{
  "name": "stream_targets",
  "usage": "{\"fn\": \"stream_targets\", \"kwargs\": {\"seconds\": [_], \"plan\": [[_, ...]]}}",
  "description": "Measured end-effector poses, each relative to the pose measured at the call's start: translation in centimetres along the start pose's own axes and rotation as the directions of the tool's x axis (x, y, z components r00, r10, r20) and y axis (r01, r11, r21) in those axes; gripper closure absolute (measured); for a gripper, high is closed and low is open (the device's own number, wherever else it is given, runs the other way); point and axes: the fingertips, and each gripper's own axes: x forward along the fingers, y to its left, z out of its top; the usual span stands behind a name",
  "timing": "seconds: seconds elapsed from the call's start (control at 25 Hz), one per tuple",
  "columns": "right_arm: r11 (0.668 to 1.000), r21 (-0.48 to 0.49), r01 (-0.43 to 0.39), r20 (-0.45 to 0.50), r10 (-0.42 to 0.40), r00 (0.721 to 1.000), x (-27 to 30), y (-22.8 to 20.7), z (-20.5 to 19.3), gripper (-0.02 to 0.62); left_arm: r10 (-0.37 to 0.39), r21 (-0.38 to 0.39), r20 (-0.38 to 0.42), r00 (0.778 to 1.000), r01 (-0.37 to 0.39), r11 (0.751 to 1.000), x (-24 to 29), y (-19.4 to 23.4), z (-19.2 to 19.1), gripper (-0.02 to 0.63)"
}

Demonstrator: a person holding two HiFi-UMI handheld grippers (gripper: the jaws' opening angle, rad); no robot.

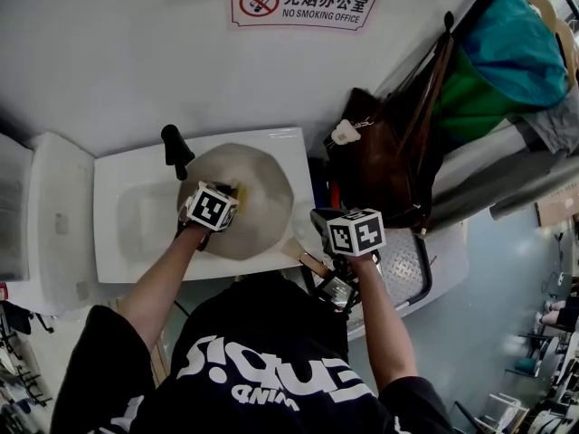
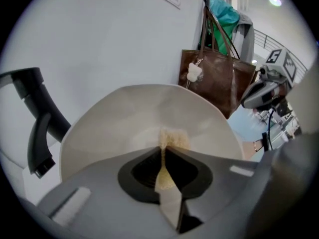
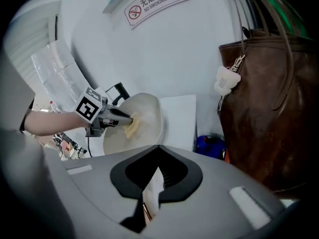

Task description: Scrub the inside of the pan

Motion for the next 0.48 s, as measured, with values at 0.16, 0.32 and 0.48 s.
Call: {"fn": "stream_targets", "kwargs": {"seconds": [0.16, 0.32, 0.48], "plan": [[1.000, 0.001, -0.014, 0.066, 0.014, 0.998, -1.6, 1.4, 1.6, 0.586, -0.060, -0.036, 0.041, 0.997, 0.061, 0.997, -1.9, -1.4, 1.4, 0.581], [1.000, -0.010, -0.011, 0.167, 0.013, 0.986, -3.7, 3.0, 4.0, 0.586, -0.124, -0.028, 0.125, 0.984, 0.129, 0.991, -4.7, -3.0, 4.0, 0.581], [1.000, -0.024, 0.012, 0.307, -0.004, 0.952, -6.0, 4.4, 6.2, 0.586, -0.164, -0.028, 0.218, 0.962, 0.175, 0.984, -7.8, -4.7, 6.3, 0.581]]}}
